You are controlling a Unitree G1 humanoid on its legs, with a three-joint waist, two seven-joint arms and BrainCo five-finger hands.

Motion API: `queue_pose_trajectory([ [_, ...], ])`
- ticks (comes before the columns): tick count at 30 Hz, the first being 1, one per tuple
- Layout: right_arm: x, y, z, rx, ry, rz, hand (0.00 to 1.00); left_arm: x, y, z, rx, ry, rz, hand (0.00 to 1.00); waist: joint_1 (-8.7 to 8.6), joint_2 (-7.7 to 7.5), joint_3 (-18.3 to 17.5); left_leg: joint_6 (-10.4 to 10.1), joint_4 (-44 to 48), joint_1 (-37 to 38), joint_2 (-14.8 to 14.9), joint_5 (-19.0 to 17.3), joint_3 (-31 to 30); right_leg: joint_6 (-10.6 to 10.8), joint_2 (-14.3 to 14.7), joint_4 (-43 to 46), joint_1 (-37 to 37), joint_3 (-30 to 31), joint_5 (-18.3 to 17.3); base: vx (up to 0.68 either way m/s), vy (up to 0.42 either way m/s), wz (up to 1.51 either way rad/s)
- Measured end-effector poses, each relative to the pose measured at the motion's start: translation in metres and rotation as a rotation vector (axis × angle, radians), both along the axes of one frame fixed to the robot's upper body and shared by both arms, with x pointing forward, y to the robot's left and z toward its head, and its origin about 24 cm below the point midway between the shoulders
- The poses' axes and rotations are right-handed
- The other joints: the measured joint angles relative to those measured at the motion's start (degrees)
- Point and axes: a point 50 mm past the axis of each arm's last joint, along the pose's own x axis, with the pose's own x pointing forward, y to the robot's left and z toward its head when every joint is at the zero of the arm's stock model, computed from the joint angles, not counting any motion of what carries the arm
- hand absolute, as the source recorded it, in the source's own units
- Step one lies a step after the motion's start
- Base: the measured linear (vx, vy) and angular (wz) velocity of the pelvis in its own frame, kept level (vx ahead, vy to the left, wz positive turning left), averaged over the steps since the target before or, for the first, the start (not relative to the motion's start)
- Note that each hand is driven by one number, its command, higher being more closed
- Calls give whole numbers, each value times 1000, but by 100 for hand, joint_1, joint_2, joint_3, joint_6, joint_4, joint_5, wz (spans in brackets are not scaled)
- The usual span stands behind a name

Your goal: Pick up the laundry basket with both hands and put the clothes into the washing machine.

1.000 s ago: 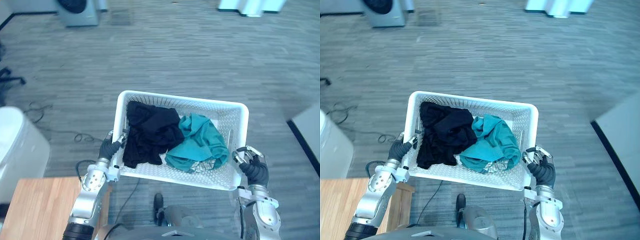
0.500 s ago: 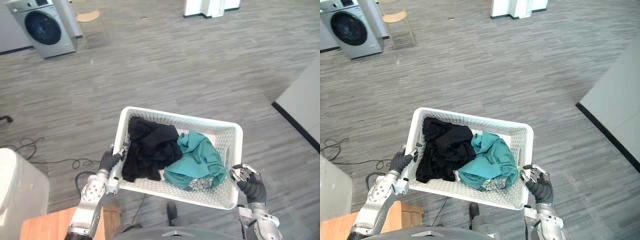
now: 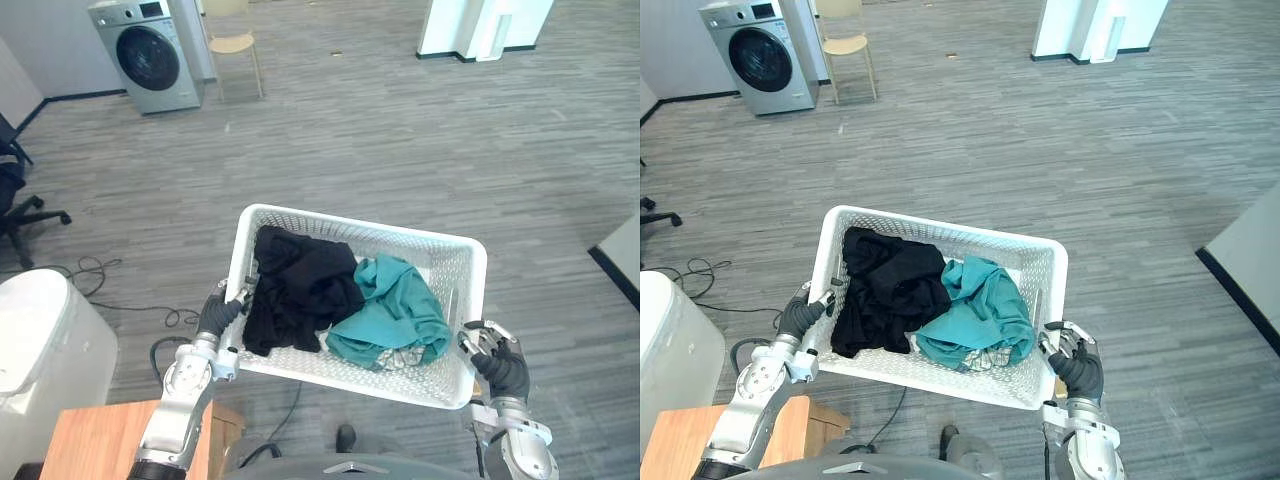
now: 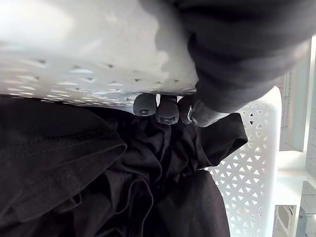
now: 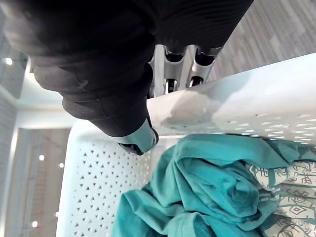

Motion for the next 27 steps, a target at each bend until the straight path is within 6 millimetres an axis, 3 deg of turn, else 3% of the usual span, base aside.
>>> queue_pose_trajectory([
  [3, 17, 2, 6, -3, -48, 5, 100, 4, -1, 7, -24, -35, 49, 100, 40, 98, -38, -147, -1436, -180, -105, 213, -20, 71, -99, -249, -63, 168, -49, 115, 92, -34],
  [4, 24, 1, 11, -23, -70, 12, 100, 6, -2, 10, -42, -50, 65, 100, 174, 393, -99, -142, -1752, -249, 144, 221, 16, 91, 110, 235, -176, 201, -246, 266, 57, -52],
  [5, 31, 5, 9, 0, -80, 13, 100, 8, 3, 18, -18, -89, 73, 100, 207, 36, 17, -124, -1153, -298, 38, 382, 186, 319, -178, 1112, -298, 362, -1029, 307, 50, -49],
  [6, 34, 4, 7, -5, -69, 18, 100, 7, 0, 16, -35, -81, 85, 100, 187, 49, 58, -28, -824, -366, 141, 394, 160, 344, -178, 1410, -324, 334, -1275, 293, 134, -26],
  [7, 33, 1, 2, -9, -43, 17, 100, 4, -2, 13, -30, -69, 86, 100, 228, -16, -35, 293, -510, -376, 65, 373, 203, 422, -322, 1600, -301, 323, -1487, 328, 179, -18],
  [8, 28, 1, -1, -9, -27, 10, 100, 0, -3, 10, -11, -55, 71, 100, 302, -50, -191, 377, -448, -275, -157, 359, 268, 723, -546, 2248, -298, 305, -1827, 332, 176, -15],
  [9, 27, 3, -3, -2, -26, 8, 100, 0, 1, 11, 9, -63, 70, 100, 300, -323, -161, 236, -252, -172, -395, 225, 303, 1080, -858, 3539, -540, 436, -1910, 367, 126, 3],
  [10, 27, 5, -8, 13, -11, 1, 100, 0, 2, 11, 14, -62, 69, 100, 248, -522, -82, 255, -140, -29, -644, 38, 302, 1223, -1133, 4370, -760, 502, -1748, 366, 122, 41],
  [11, 24, 5, -27, 50, 64, -24, 100, -2, 0, 7, 38, -39, 49, 100, 199, -678, -86, 301, -404, 335, -929, -17, 222, 1254, -1368, 5004, -961, 497, -918, 396, 141, 49],
  [12, 23, 4, -33, 55, 92, -29, 100, -2, -1, 6, 59, -34, 36, 100, 184, -655, -109, 338, -614, 495, -1004, 12, 181, 1063, -1381, 5128, -1036, 466, -482, 556, 211, 48],
  [13, 23, 5, -39, 60, 116, -22, 100, -2, -1, 6, 79, -35, 26, 100, 126, -479, -149, 427, -1106, 838, -1050, 147, -9, 609, -1411, 5596, -1388, 402, 374, 468, 151, 34],
  [14, 24, 6, -40, 62, 119, -14, 100, -2, 0, 6, 85, -34, 31, 100, 27, -424, -132, 436, -1345, 993, -1073, 162, -138, 381, -1376, 5682, -1597, 304, -135, 625, 136, 55],
  [15, 24, 7, -39, 65, 114, -14, 100, 3, 0, 6, 91, -38, 28, 100, -85, -331, -82, 470, -1536, 1162, -1042, 82, -404, 280, -1163, 5139, -1889, 215, -813, 417, 21, 54],
  [17, 24, 5, -38, 58, 110, -15, 100, 8, -1, 6, 99, -37, 16, 100, -106, -299, -55, 454, -1652, 1288, -1018, -7, -515, 357, -1017, 4245, -2134, 215, -950, 395, -2, 46],
  [18, 24, 3, -36, 51, 104, -23, 100, 16, -4, 4, 102, -30, 1, 100, -125, -298, -12, 410, -1821, 1564, -1010, -137, -588, 469, -987, 2689, -2263, 200, -778, 494, -48, 44],
  [19, 25, 2, -35, 49, 104, -24, 100, 18, -5, 3, 103, -27, -3, 100, -143, -312, -18, 383, -1878, 1687, -1013, -187, -610, 506, -987, 2039, -2276, 180, -611, 654, -102, 51],
  [20, 25, 2, -34, 43, 99, -20, 100, 19, -5, 3, 103, -27, -2, 100, -224, -335, -28, 184, -1842, 1899, -987, -377, -668, 517, -945, 1146, -2226, 159, -251, 759, -168, 45],
  [21, 23, 1, -34, 37, 106, -20, 100, 17, -5, 1, 100, -18, 0, 100, -237, -337, -49, 66, -1546, 2185, -885, -604, -654, 433, -836, 1390, -2209, 276, -104, 703, -189, 58],
  [22, 22, 1, -35, 38, 113, -21, 100, 18, -6, 0, 97, -17, -3, 100, -310, -342, -47, 79, -930, 2105, -763, -747, -640, 426, -807, 1717, -2180, 327, -36, 738, -252, 82],
  [23, 21, 0, -33, 32, 126, -28, 100, 17, -10, 0, 80, -15, -2, 100, -401, -231, 1, 106, 912, 1615, -243, -691, -467, 514, -762, 2219, -1919, 187, -102, 583, -206, 72],
  [24, 21, -3, -28, 13, 118, -30, 100, 17, -13, -1, 66, -13, 0, 100, -380, -48, 22, 194, 1861, 1310, 145, -340, -349, 448, -664, 2375, -1750, -16, -306, 703, -213, 40],
  [25, 21, -5, -14, -25, 77, -23, 100, 16, -14, -2, 47, -5, 12, 100, -191, 145, -6, 415, 3251, 735, 829, 984, -250, 284, -416, 2588, -1476, -112, -714, 703, -149, -20],
  [26, 23, -5, -1, -52, 28, -20, 100, 14, -15, -4, 18, 4, 24, 100, -27, 148, 5, 475, 4278, 258, 1221, 1209, -299, 235, -291, 2630, -1123, -110, -1059, 702, -135, -24],
  [27, 24, -5, 3, -55, 9, -34, 100, 13, -16, -4, 0, 7, 25, 100, 0, 128, 24, 468, 4641, 64, 1266, 1150, -353, 230, -278, 2594, -885, -111, -1217, 723, -122, -9],
])
